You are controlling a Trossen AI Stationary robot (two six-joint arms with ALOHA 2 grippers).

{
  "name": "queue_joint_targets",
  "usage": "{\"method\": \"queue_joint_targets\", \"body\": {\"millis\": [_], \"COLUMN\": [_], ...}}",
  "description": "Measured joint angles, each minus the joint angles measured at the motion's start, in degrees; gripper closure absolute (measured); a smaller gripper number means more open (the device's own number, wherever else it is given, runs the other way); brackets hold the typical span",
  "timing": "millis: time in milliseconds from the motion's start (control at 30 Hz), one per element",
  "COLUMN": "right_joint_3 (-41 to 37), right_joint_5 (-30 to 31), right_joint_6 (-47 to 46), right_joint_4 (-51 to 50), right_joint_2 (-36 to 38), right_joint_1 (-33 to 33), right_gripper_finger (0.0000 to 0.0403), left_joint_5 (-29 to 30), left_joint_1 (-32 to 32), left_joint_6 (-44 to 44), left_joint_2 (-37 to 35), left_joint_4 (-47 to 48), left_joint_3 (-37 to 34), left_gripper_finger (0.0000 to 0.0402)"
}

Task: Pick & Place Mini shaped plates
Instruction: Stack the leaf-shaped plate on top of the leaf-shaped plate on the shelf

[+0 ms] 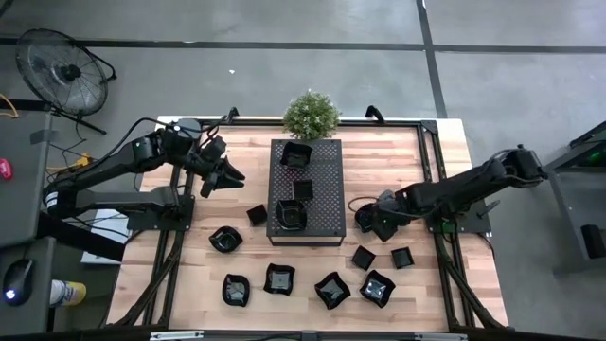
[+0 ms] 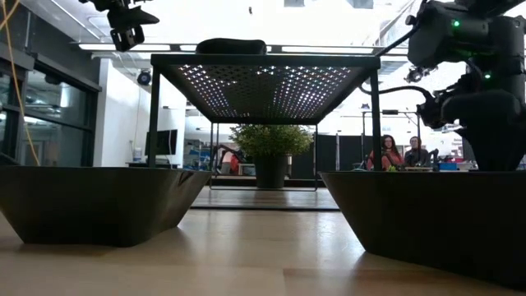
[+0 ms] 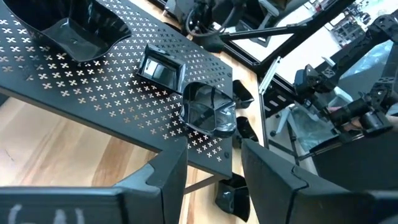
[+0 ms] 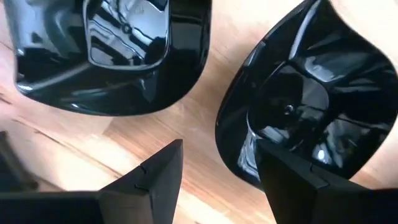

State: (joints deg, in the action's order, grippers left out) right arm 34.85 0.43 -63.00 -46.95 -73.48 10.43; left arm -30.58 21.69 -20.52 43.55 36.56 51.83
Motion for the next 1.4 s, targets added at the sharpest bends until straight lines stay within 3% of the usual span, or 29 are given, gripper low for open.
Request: {"method": "queue_joint_targets", "body": {"millis": [300,733,1100,1400], "right_joint_3": [0.0,0.22,0.58,12.34], "right_joint_5": [1.59,-1.62,-6.38,-3.59], "right_joint_6": [0.5,0.04,-5.81,-4.28], "right_joint_4": [0.07,-0.37,-5.29,-20.56], "right_joint_2": [-4.42,-3.97,3.74,7.47], "right_joint_1": [3.58,3.85,3.87,3.83], "right_gripper_finger": [0.0225,0.0394,0.0401,0.0402], "left_joint_5": [0.0,0.06,0.08,0.11], "left_joint_1": [0.0,0.0,0.02,0.02], "left_joint_6": [-0.35,-0.37,-0.76,-0.79], "left_joint_2": [0.0,0.0,0.0,0.0], "left_joint_4": [0.0,0.02,0.0,-0.05], "left_joint_3": [0.0,0.0,0.0,0.0], "left_gripper_finger": [0.0252,0.0252,0.0252,0.0252]}}
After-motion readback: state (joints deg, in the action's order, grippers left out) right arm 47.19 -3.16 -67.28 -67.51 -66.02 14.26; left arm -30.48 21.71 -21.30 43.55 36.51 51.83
